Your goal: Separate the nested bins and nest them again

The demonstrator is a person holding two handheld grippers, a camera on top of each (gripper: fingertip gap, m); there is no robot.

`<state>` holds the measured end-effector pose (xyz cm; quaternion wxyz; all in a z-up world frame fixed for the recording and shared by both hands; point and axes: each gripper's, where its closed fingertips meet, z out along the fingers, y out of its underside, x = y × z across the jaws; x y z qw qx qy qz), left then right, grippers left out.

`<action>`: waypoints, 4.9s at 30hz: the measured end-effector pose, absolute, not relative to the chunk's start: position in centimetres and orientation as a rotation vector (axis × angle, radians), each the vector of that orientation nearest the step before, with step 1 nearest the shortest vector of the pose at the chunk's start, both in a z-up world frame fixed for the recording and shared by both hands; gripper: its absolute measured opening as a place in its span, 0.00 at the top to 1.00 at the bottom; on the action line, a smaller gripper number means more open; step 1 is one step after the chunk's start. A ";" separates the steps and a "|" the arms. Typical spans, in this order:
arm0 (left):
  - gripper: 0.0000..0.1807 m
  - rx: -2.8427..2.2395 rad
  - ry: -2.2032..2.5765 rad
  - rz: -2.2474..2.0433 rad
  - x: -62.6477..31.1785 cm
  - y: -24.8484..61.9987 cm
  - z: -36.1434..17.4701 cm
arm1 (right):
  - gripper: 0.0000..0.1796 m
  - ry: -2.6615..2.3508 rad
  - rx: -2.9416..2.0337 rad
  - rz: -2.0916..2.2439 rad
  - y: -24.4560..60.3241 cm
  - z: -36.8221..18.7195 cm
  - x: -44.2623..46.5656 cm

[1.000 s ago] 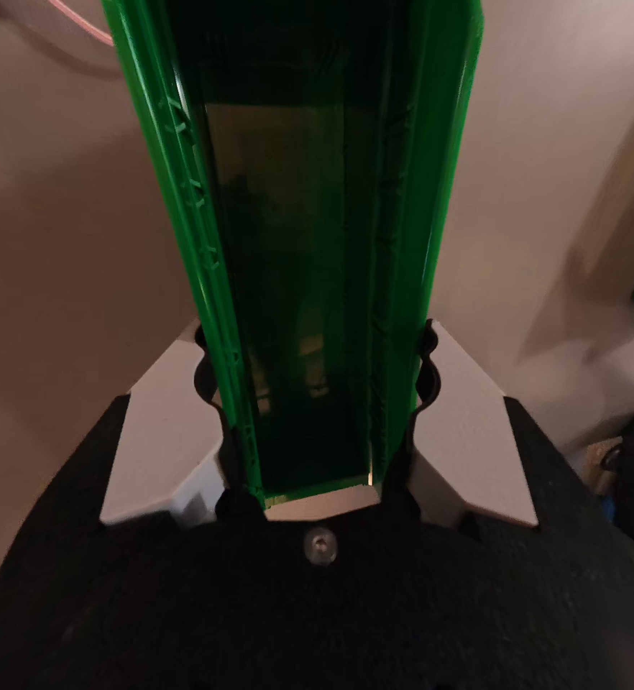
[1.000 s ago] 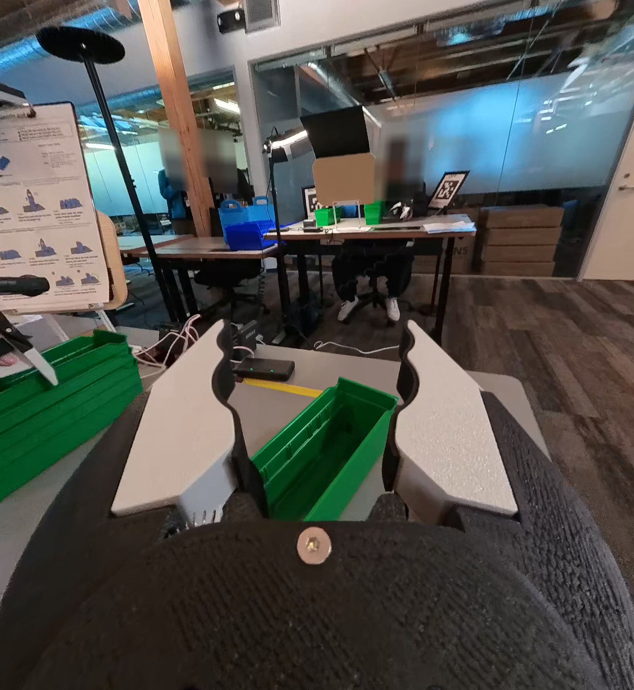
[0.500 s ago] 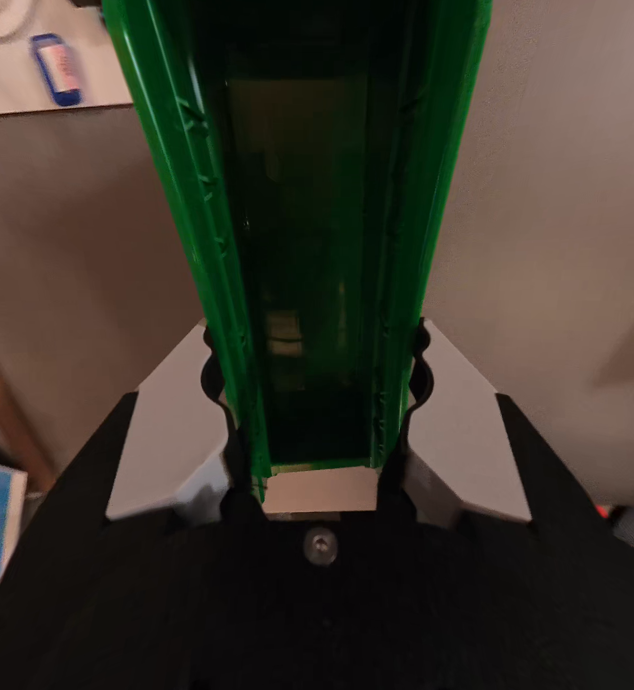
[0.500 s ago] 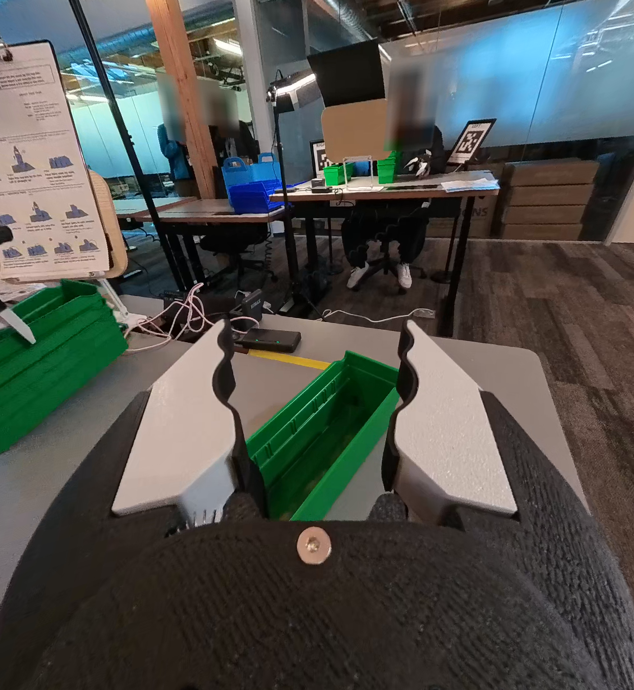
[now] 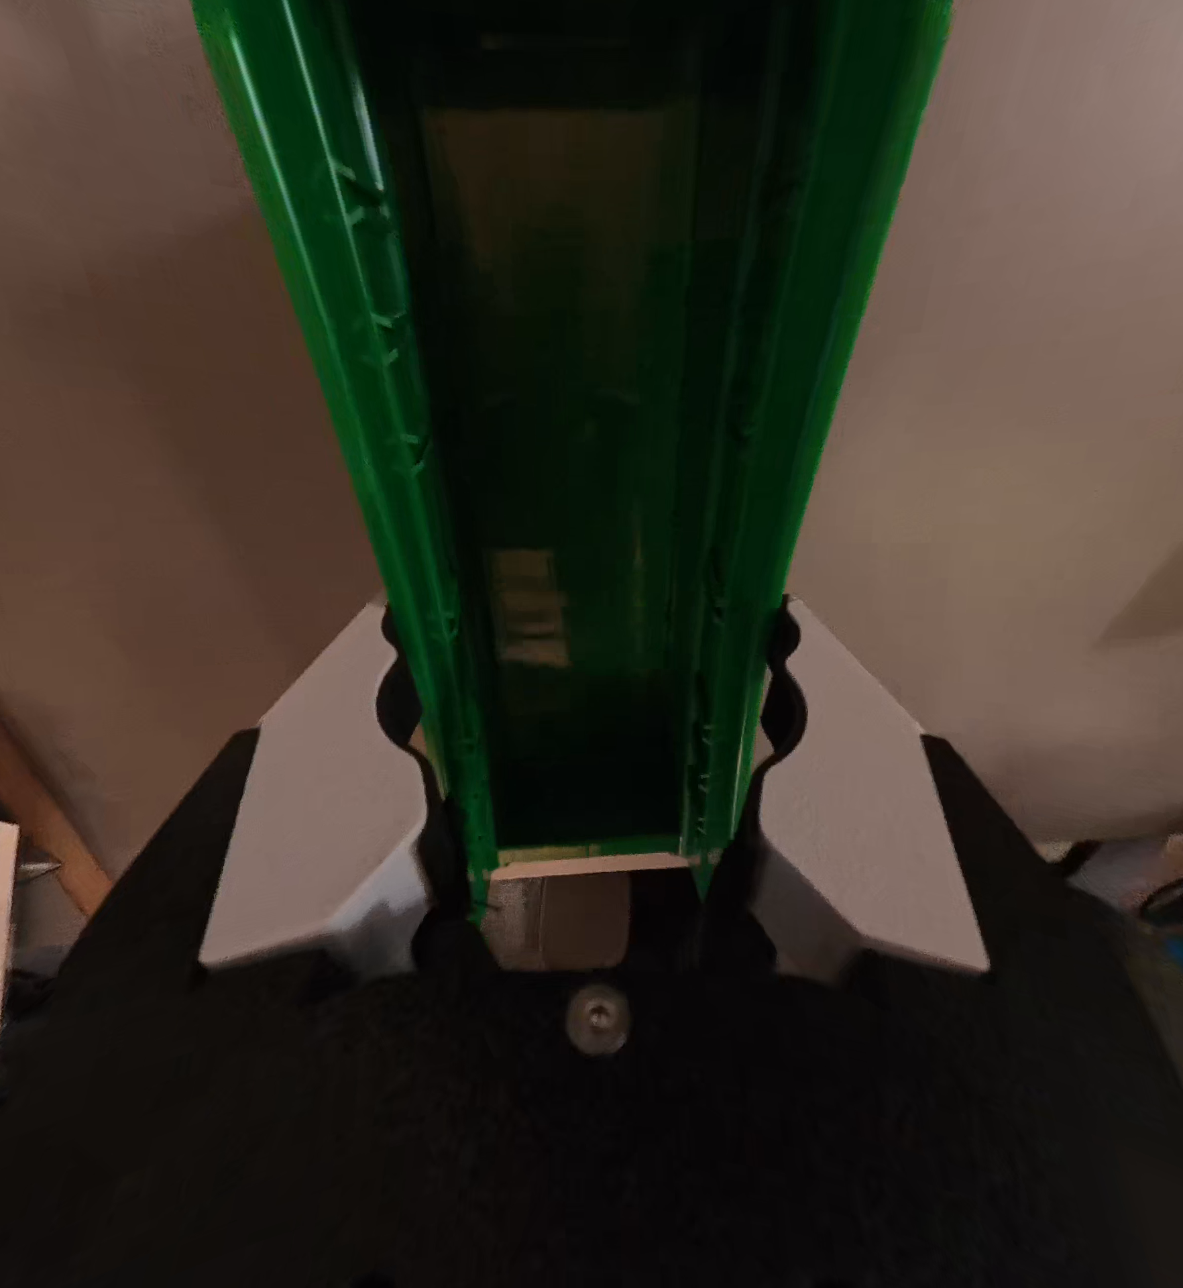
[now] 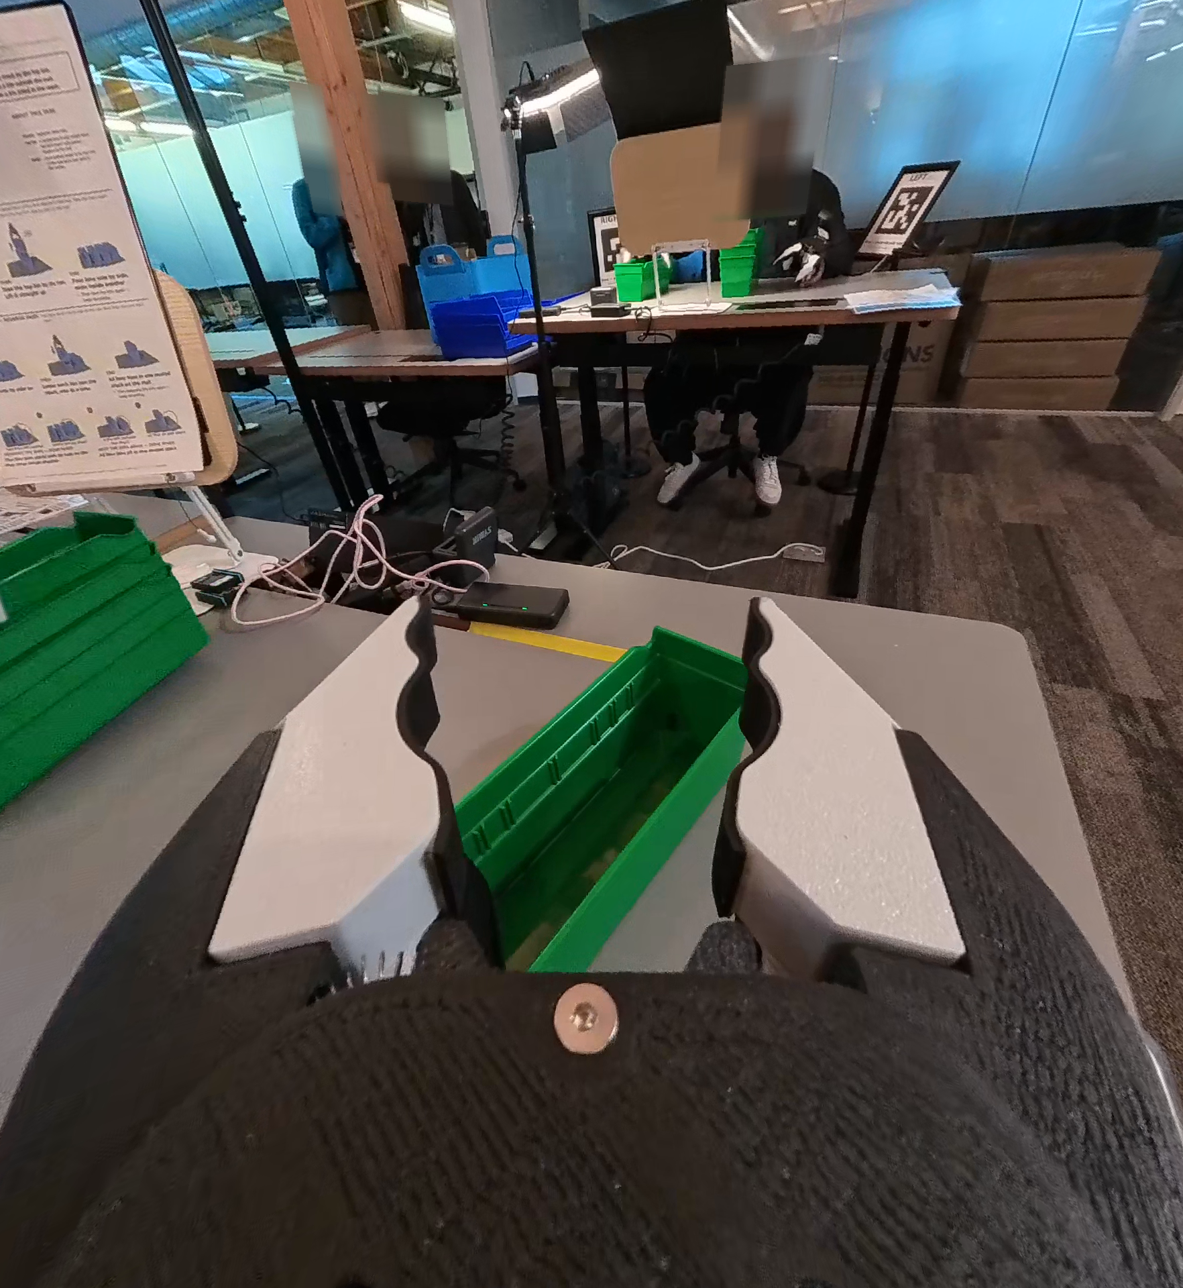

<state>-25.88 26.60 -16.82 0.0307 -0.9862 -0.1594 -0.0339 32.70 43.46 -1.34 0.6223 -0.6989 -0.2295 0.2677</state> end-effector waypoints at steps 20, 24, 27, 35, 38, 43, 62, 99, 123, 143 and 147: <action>0.44 -3.037 -0.598 -0.136 -25.5 24.5 -12.2 | 0.51 -0.528 -1.619 0.598 44.1 -1.7 32.5; 0.44 -3.062 -0.591 -0.071 -25.2 24.2 -12.0 | 0.51 -0.533 -1.618 0.609 44.1 -1.8 32.5; 0.44 -3.080 -0.568 -0.041 -24.9 24.2 -12.3 | 0.52 -0.540 -1.614 0.605 44.0 -1.7 32.6; 0.46 -3.090 -0.570 -0.099 -24.2 24.3 -12.5 | 0.52 -0.506 -1.596 0.652 44.1 -1.4 33.5; 0.46 -3.067 -0.543 -0.082 -24.3 24.6 -11.9 | 0.52 -0.492 -1.605 0.662 44.4 -1.6 33.9; 0.46 -3.022 -0.623 -0.010 -25.3 24.6 -8.9 | 0.52 -0.481 -1.614 0.667 44.8 -1.8 34.1; 0.45 -3.091 0.101 -0.419 8.7 45.4 -16.8 | 0.52 -0.439 -1.581 0.681 44.1 -1.1 35.8; 0.12 -2.648 -0.377 -0.059 -27.3 27.9 -15.2 | 0.52 -0.475 -1.625 0.690 44.5 -2.0 34.0; 0.44 -2.994 -0.541 -0.033 -27.2 22.4 -18.5 | 0.52 -0.493 -1.646 0.711 45.1 -2.6 33.4; 0.44 -2.863 -0.531 0.003 -30.3 21.2 -18.5 | 0.52 -0.426 -1.723 0.482 46.6 -3.8 35.2; 0.44 -2.883 -0.515 0.019 -30.6 21.1 -19.5 | 0.52 -0.430 -1.757 0.350 47.1 -4.4 36.1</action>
